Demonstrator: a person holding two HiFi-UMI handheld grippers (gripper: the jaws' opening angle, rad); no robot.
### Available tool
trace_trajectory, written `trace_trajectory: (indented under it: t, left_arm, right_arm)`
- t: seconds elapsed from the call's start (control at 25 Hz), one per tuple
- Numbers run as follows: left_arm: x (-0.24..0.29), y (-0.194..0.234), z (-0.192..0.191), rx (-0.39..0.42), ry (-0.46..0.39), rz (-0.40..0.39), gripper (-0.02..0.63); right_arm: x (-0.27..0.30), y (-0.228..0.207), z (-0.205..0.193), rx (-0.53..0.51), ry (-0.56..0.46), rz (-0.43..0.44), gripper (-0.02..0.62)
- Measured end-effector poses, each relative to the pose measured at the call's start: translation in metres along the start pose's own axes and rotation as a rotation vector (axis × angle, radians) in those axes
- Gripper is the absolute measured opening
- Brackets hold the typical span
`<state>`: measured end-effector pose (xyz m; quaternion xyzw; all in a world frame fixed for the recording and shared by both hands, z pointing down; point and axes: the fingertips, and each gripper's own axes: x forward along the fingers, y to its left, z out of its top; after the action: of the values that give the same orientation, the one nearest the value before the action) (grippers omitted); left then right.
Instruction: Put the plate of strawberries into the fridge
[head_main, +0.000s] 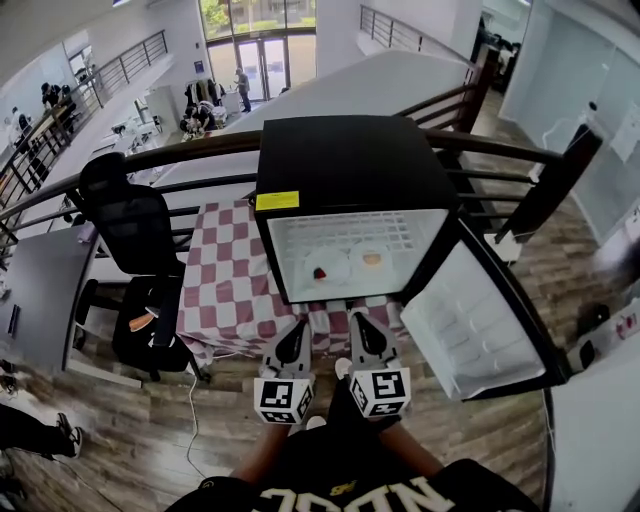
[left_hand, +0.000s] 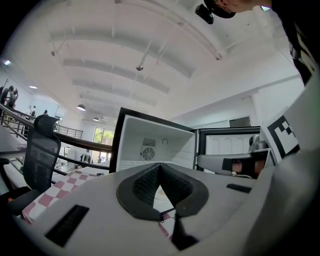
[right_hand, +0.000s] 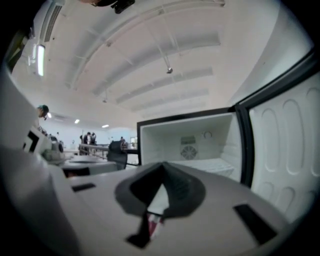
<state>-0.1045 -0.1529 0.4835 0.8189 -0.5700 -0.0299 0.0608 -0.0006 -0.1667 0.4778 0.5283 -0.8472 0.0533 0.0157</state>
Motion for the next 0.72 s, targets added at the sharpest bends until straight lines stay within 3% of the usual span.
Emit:
trace_trajectory:
  t: [0.44, 0.72]
  left_arm:
    - [0.002, 0.001, 0.004, -0.008, -0.009, -0.002, 0.017]
    - [0.014, 0.005, 0.000, -0.012, -0.005, 0.003, 0.017]
  right_arm:
    - [-0.002, 0.015, 0.001, -0.021, -0.001, 0.032, 0.020]
    - [0.005, 0.002, -0.005, -0.049, 0.024, 0.010, 0.020]
